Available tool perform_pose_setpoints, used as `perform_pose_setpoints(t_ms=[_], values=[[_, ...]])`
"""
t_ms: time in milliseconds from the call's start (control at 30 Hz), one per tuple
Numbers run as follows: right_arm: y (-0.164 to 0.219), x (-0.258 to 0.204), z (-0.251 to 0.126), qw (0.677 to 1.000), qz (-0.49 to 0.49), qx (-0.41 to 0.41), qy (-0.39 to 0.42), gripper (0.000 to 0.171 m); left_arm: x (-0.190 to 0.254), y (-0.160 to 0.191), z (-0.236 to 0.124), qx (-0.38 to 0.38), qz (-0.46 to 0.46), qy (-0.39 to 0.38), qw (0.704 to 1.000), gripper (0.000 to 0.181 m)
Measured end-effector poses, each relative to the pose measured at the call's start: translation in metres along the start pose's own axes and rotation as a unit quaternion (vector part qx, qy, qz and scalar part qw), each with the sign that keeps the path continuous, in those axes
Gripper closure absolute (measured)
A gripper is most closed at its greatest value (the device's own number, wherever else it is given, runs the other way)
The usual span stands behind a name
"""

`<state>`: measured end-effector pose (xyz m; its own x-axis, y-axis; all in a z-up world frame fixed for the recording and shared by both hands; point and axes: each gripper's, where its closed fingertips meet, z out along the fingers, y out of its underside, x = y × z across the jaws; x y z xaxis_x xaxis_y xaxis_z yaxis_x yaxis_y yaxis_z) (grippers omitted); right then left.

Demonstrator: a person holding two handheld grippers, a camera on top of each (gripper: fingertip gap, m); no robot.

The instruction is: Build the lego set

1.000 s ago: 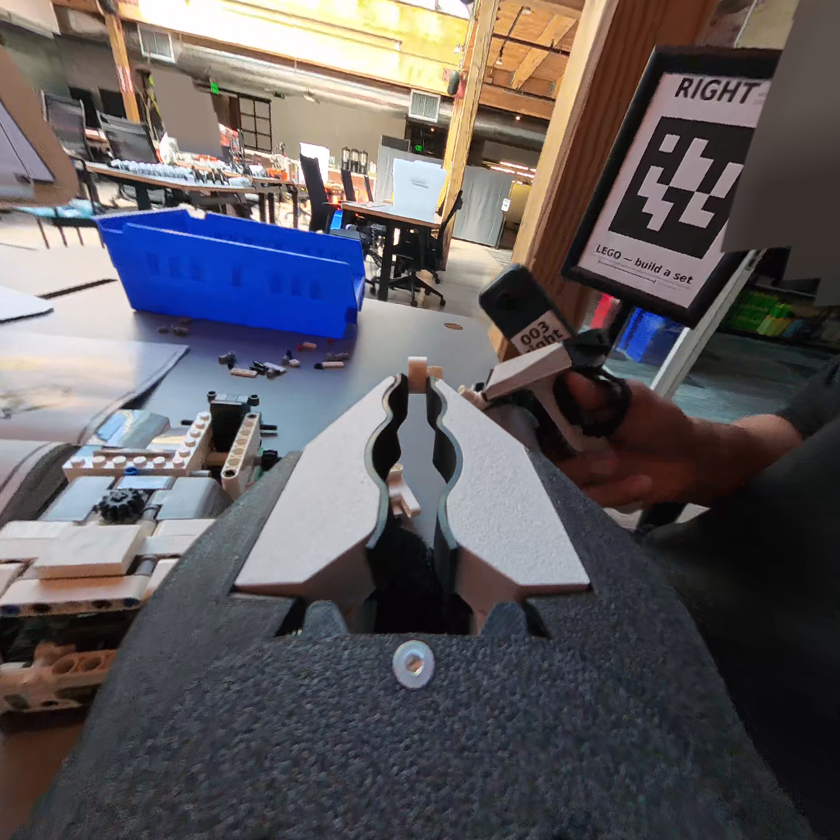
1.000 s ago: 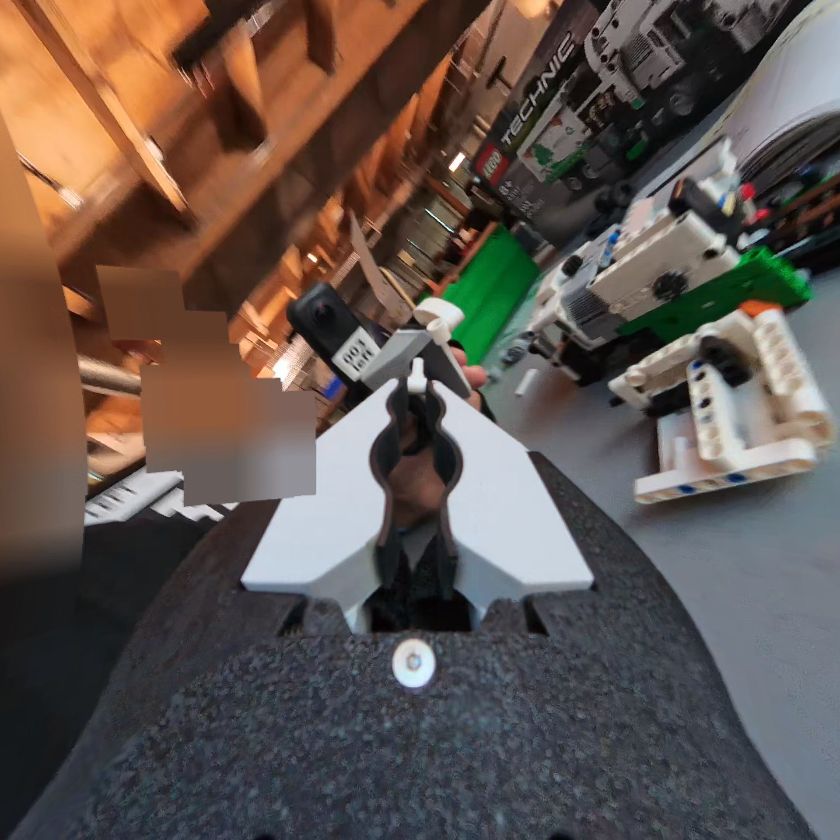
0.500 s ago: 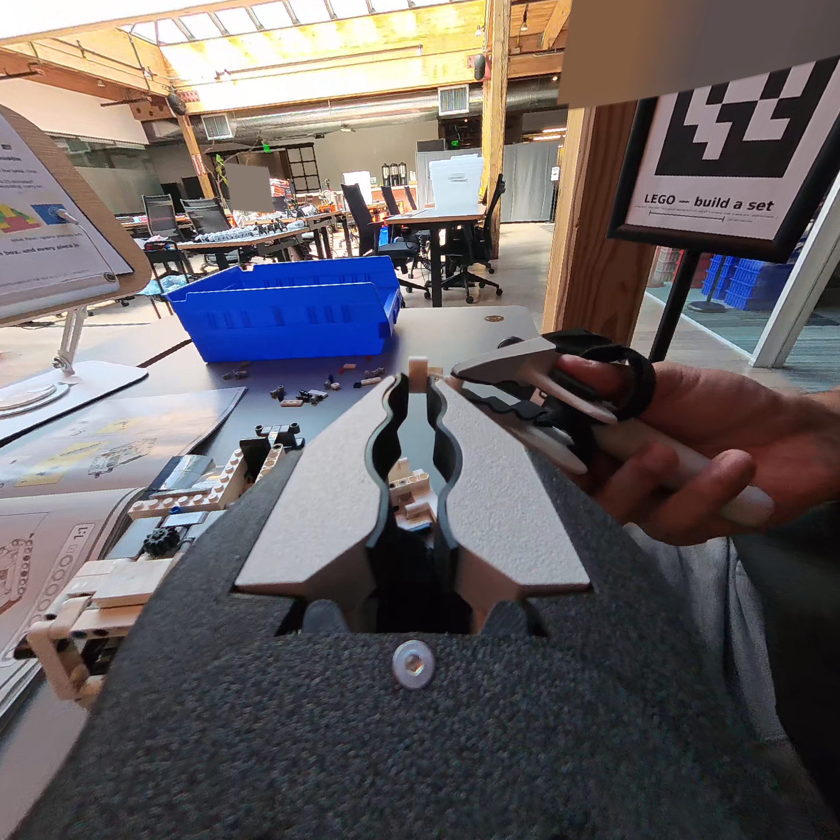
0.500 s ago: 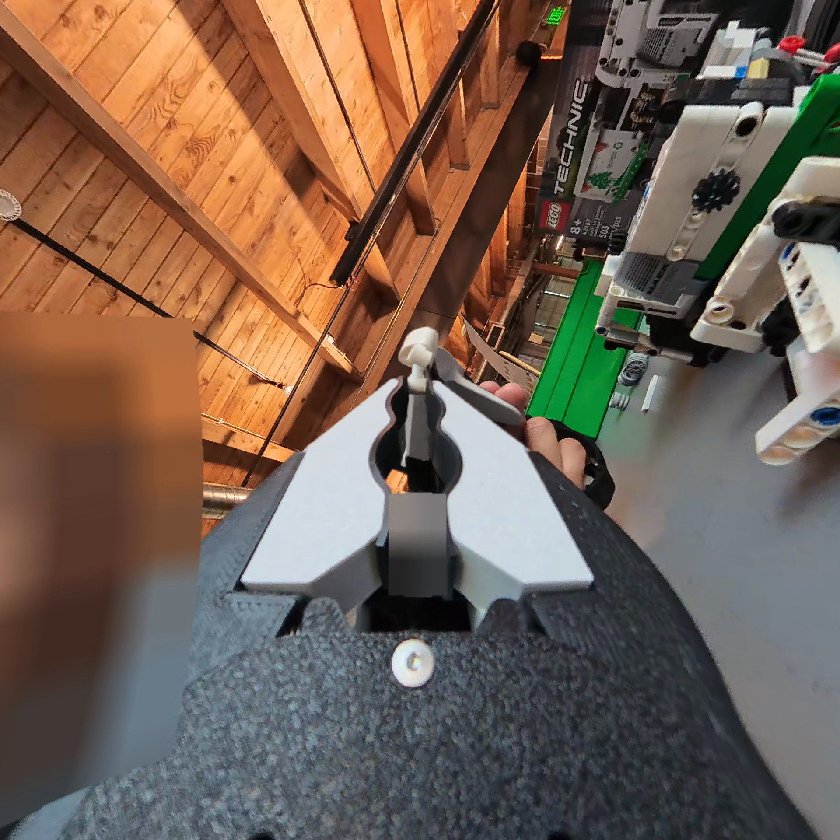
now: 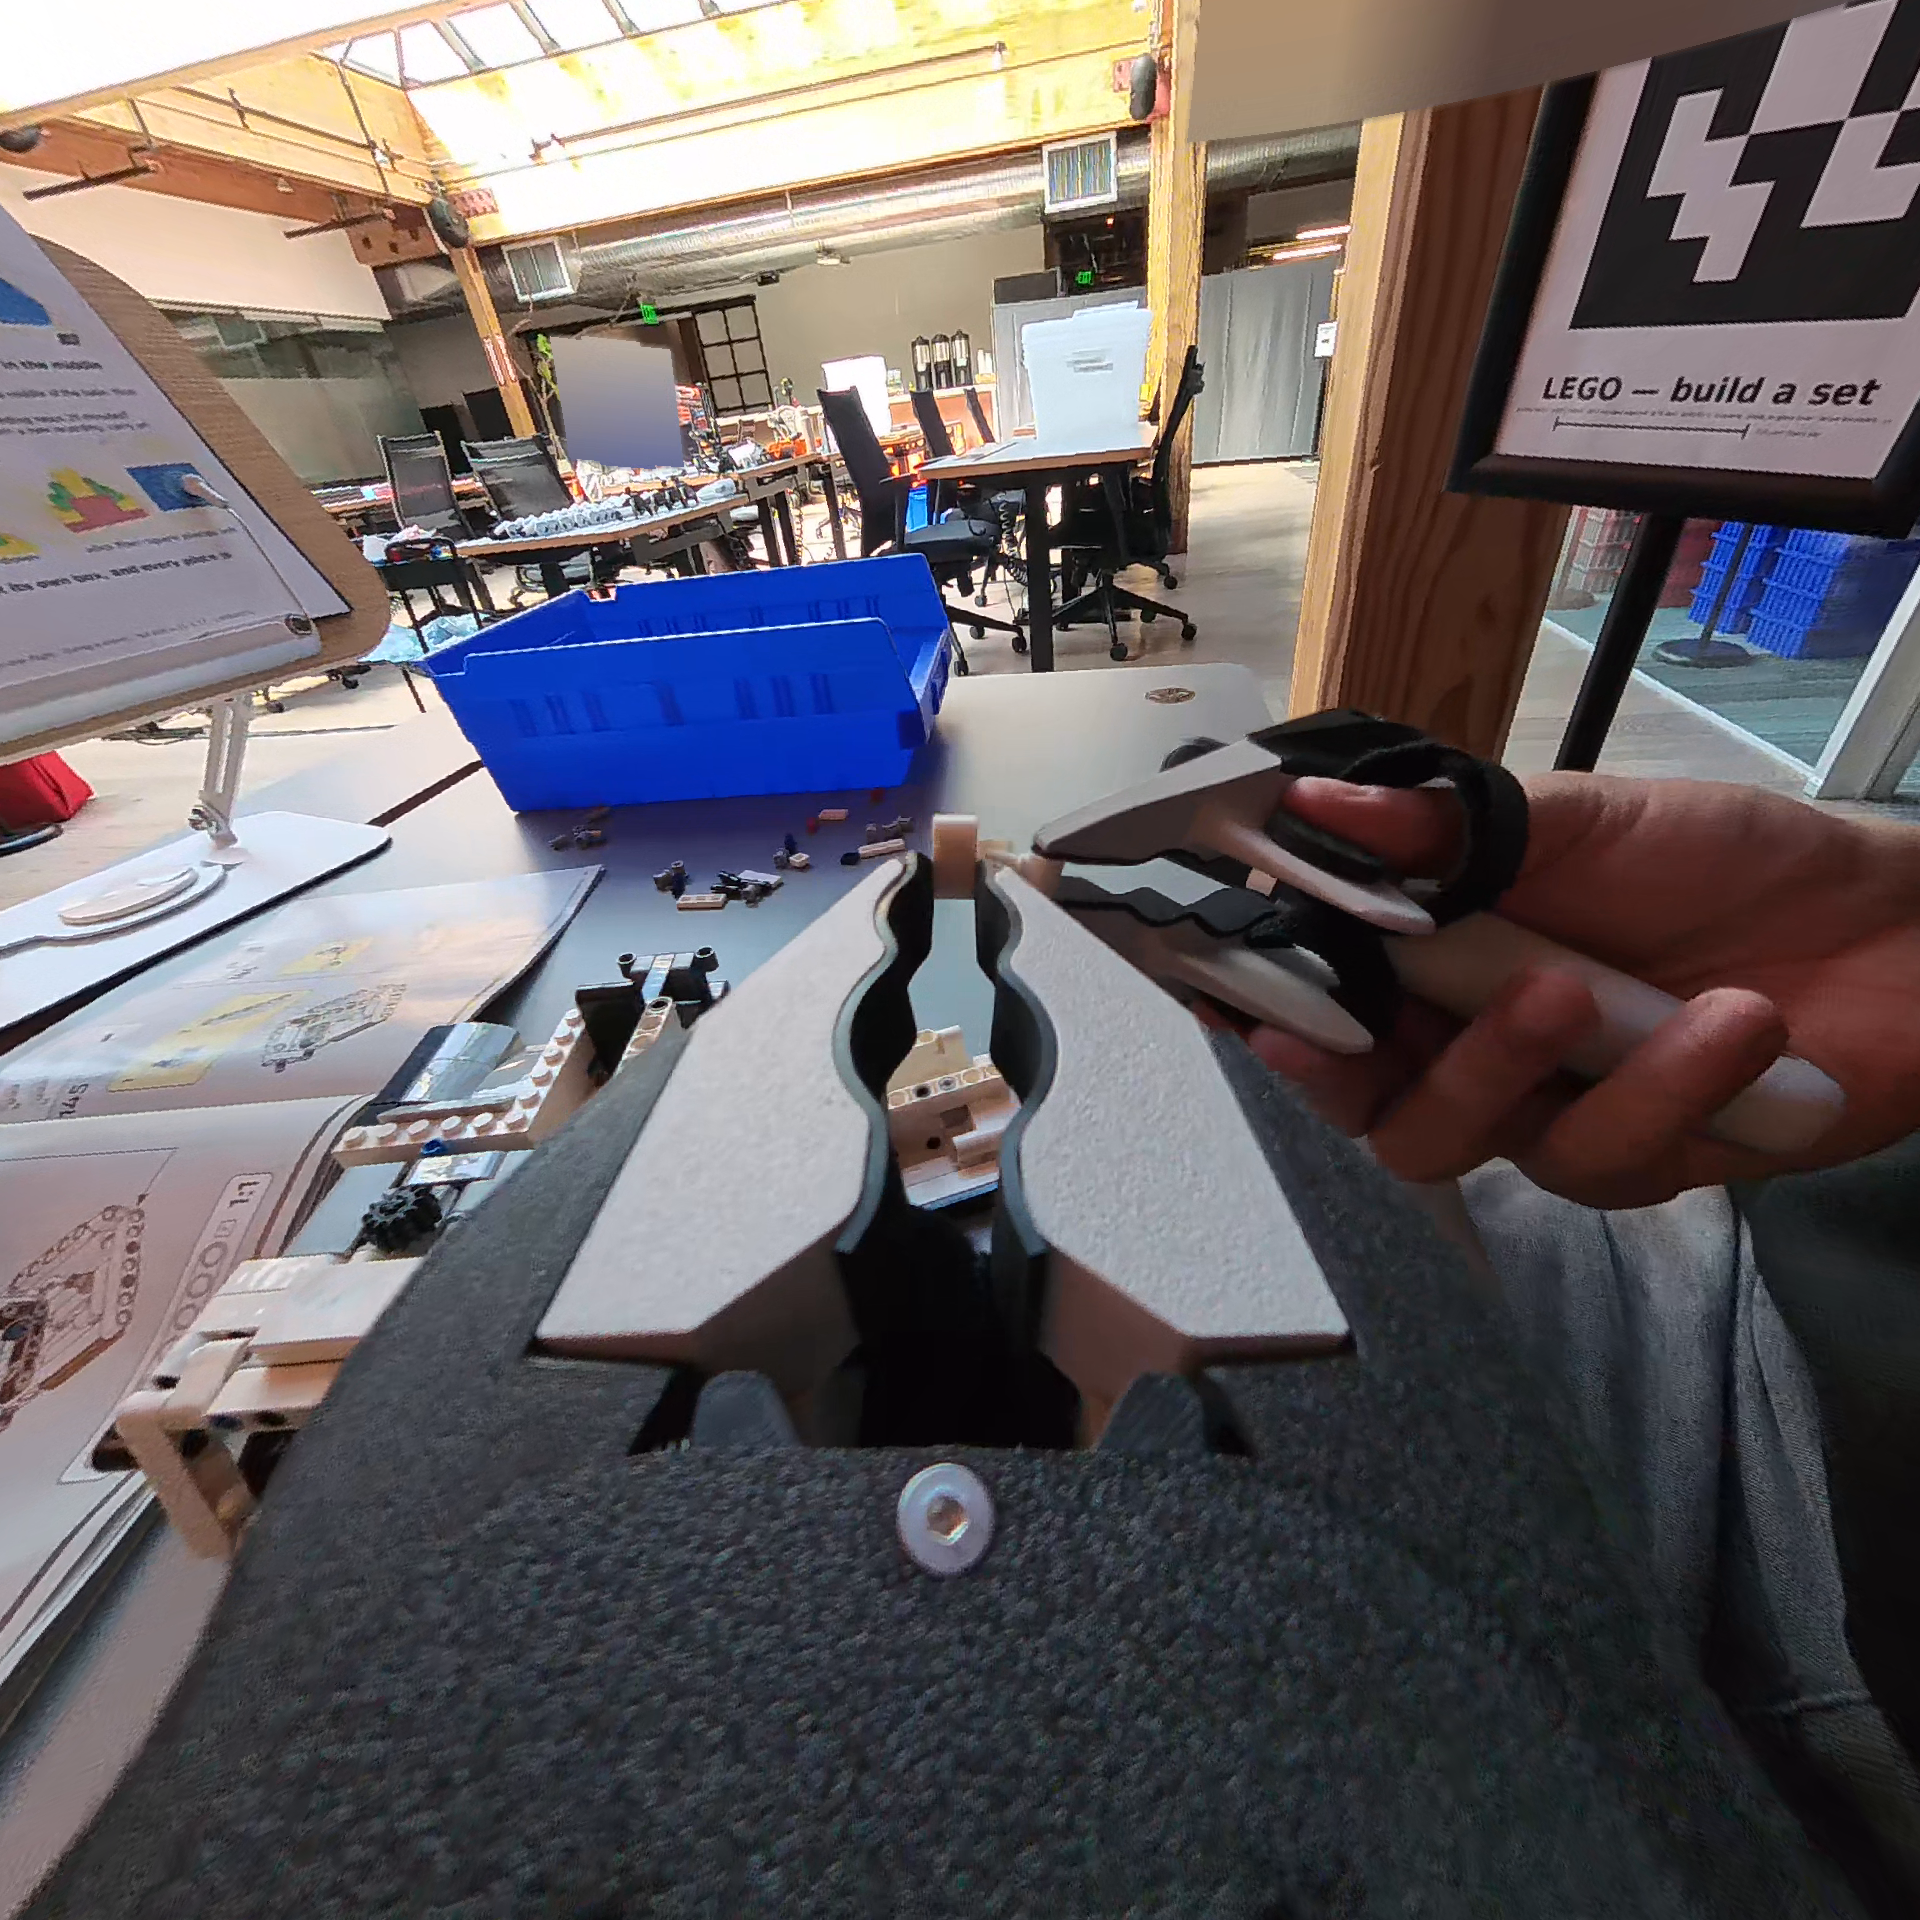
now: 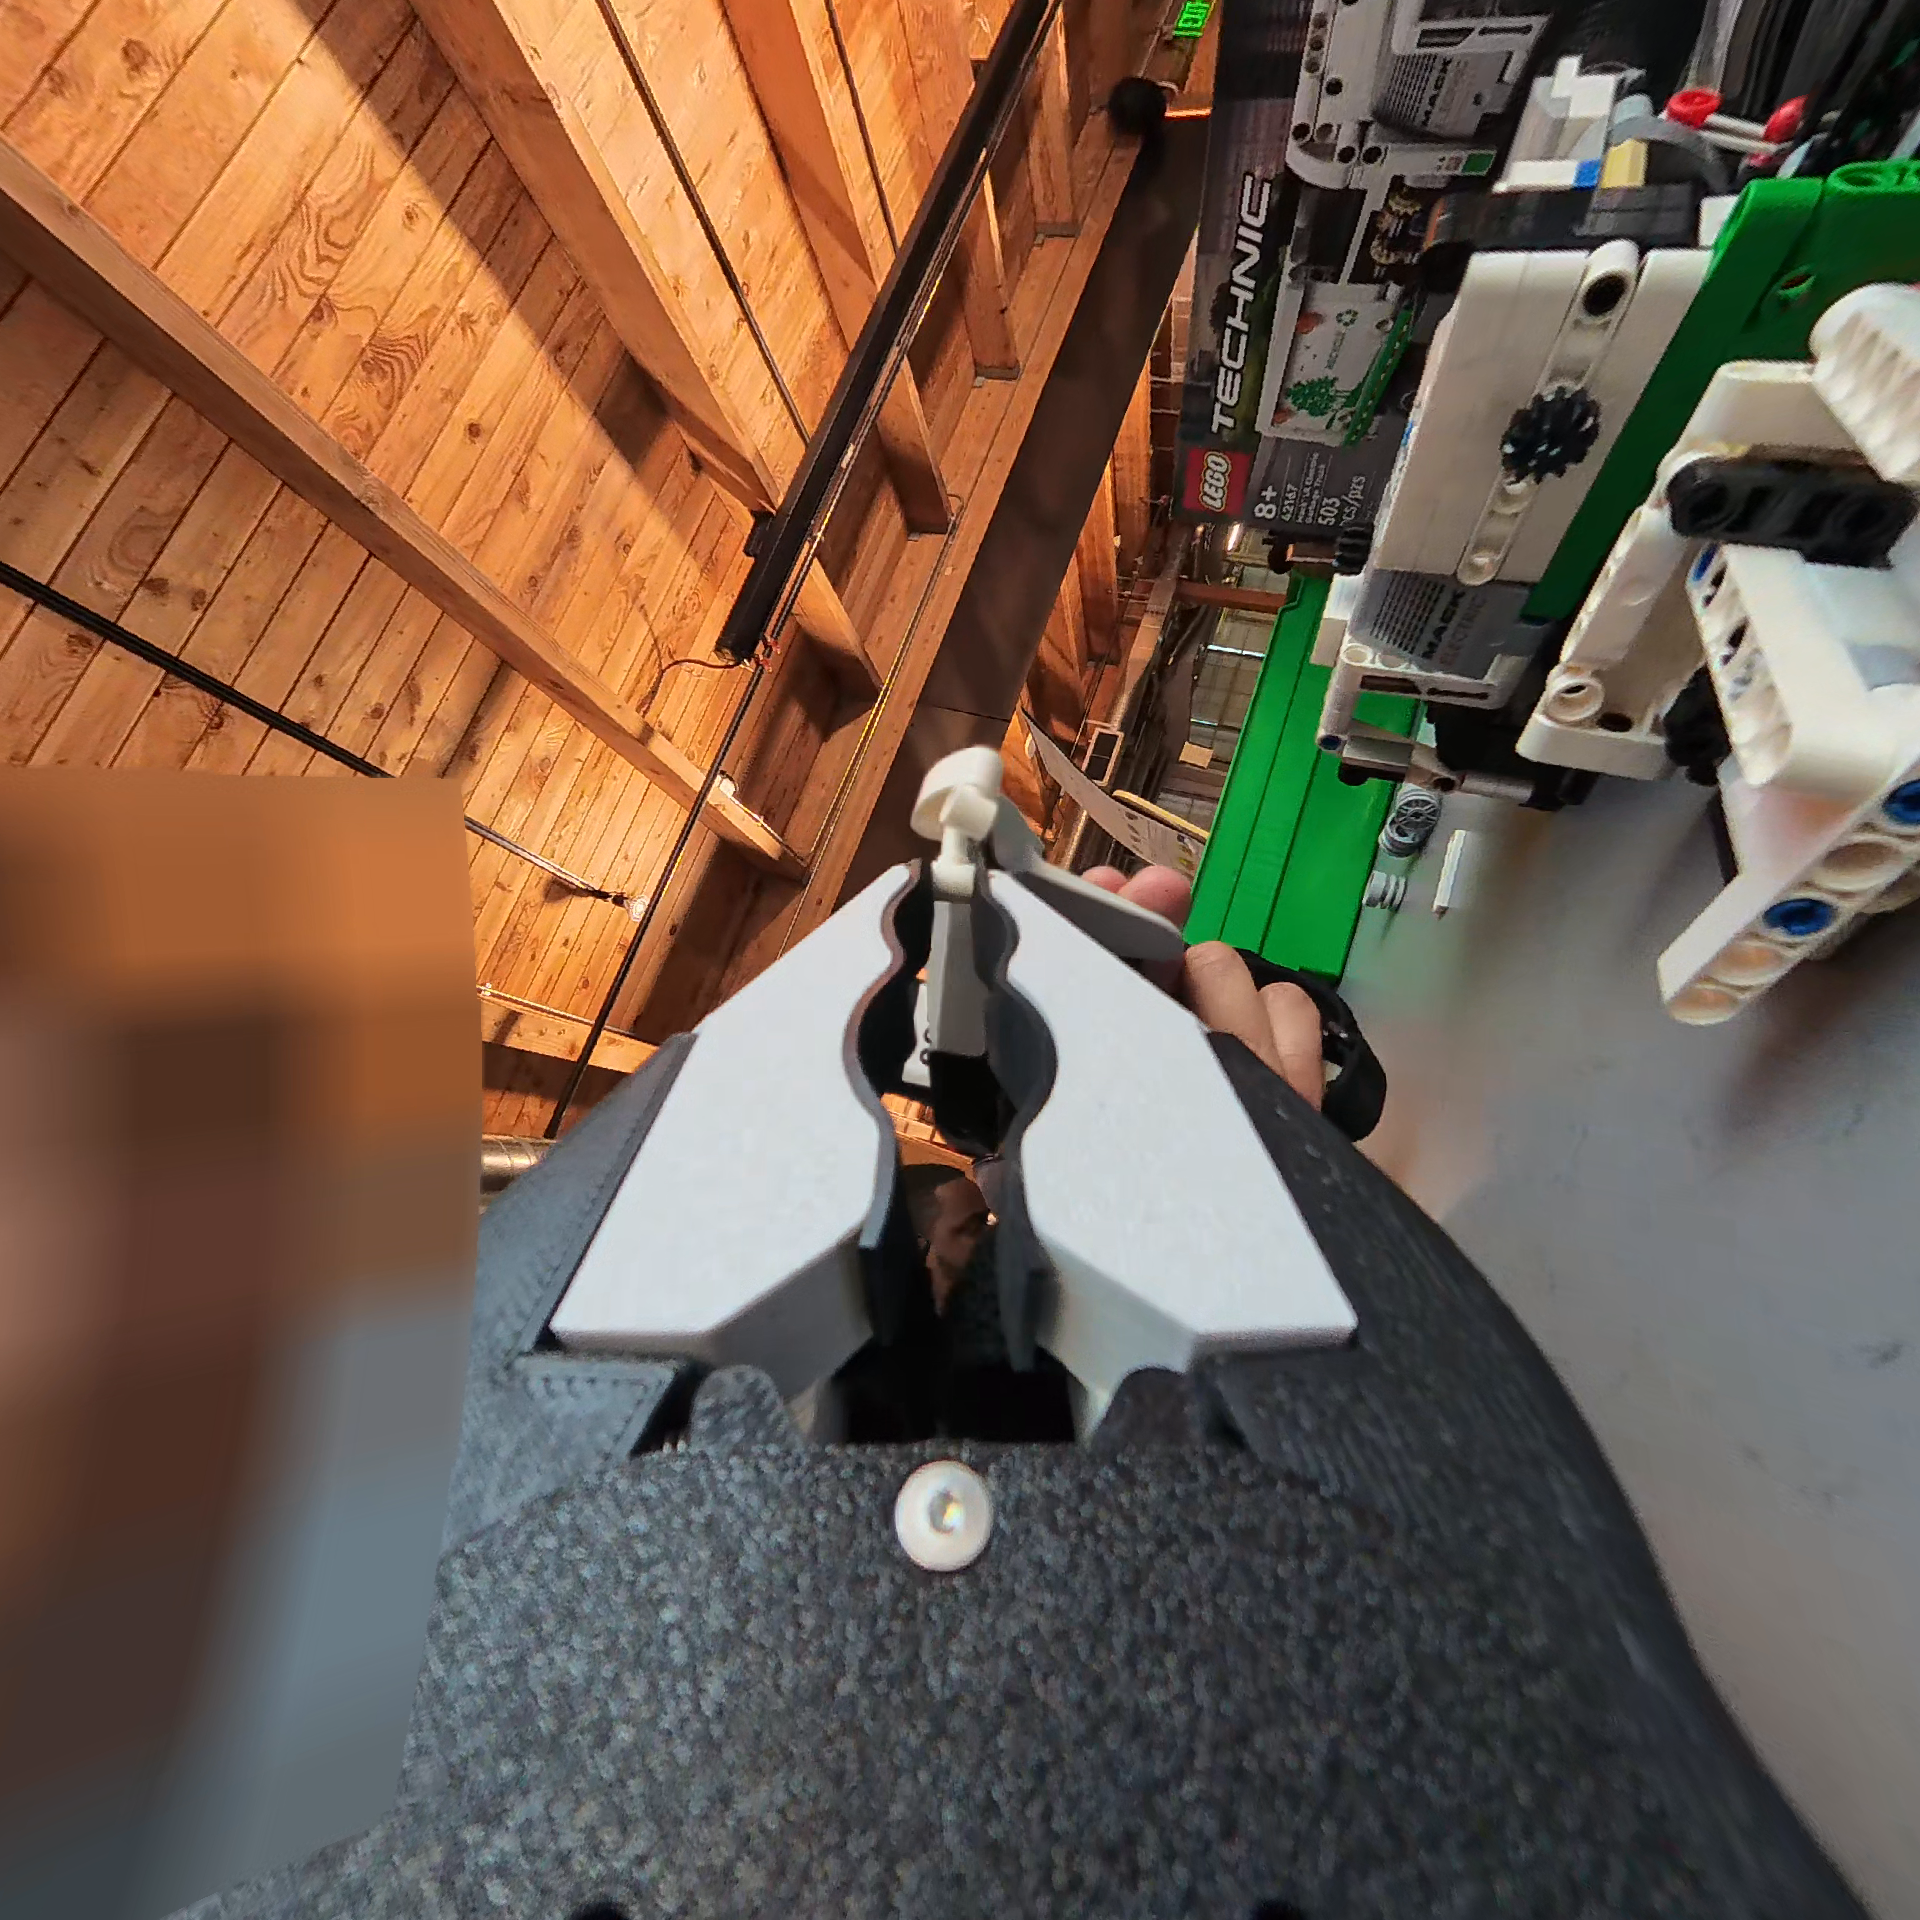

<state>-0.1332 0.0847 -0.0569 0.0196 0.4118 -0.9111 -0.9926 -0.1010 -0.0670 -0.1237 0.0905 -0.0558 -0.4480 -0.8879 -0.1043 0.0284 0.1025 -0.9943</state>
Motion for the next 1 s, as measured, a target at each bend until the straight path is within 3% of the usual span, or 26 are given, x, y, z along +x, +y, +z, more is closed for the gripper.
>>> perform_pose_setpoints(t_ms=[333, 867, 1000], values=[[-0.001, 0.003, -0.001, 1.0, 0.026, 0.007, -0.005, 0.165, 0.002, 0.0, -0.001, -0.006, 0.039, -0.016, 0.999, 0.174], [-0.002, 0.006, -0.006, 0.999, -0.032, -0.011, 0.035, 0.165, 0.007, 0.007, 0.0, -0.041, 0.047, -0.015, 0.998, 0.174], [-0.001, 0.009, -0.006, 1.0, 0.001, -0.003, 0.024, 0.165, 0.006, 0.01, 0.002, -0.052, 0.103, -0.044, 0.992, 0.174]])
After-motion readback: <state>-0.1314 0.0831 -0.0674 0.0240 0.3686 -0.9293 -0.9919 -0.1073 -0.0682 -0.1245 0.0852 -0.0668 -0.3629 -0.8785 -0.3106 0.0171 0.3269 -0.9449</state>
